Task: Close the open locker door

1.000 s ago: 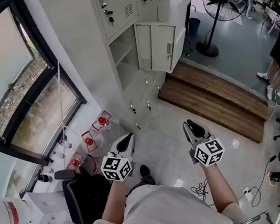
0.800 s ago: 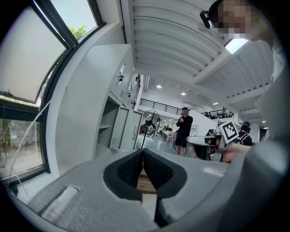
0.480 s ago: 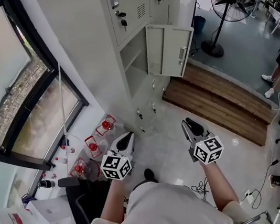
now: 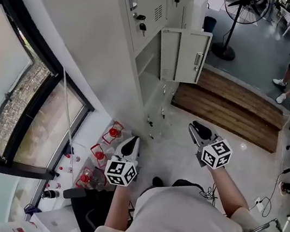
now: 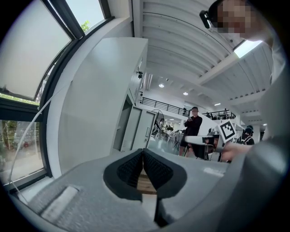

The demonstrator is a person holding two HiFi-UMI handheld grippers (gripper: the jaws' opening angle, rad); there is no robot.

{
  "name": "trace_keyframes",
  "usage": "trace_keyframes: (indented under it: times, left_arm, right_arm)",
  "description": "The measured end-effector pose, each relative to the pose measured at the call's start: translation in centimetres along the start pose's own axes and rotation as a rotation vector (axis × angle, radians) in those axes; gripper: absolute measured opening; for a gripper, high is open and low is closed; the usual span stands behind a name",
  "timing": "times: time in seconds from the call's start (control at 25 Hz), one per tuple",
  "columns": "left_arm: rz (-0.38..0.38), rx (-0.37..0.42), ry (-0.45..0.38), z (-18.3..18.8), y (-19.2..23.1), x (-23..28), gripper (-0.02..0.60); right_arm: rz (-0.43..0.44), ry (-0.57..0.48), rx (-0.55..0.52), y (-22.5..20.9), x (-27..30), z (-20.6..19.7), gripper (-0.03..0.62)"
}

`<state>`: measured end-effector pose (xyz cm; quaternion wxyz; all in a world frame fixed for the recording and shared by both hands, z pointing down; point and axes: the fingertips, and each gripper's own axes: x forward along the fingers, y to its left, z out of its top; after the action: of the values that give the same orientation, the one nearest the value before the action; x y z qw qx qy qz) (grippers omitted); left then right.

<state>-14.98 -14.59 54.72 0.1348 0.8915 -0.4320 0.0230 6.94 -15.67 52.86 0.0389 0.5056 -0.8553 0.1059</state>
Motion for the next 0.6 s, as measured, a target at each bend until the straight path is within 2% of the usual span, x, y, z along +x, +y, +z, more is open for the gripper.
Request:
trace_keyframes:
  times: [0.24,0.6]
  left_arm:
    - [-0.002,-0.015,-0.004,0.3,0.6,1.9,0.015]
    - [0.027,-0.021,-0.015,1.2,0.1,6.6,0.015]
  right_arm:
    - [-0.012,0.013,0.002,-1.7,1.1,0.1,0.060]
    - [0.033,0.019,-0.010,-6.0,4.0,1.3,0.060]
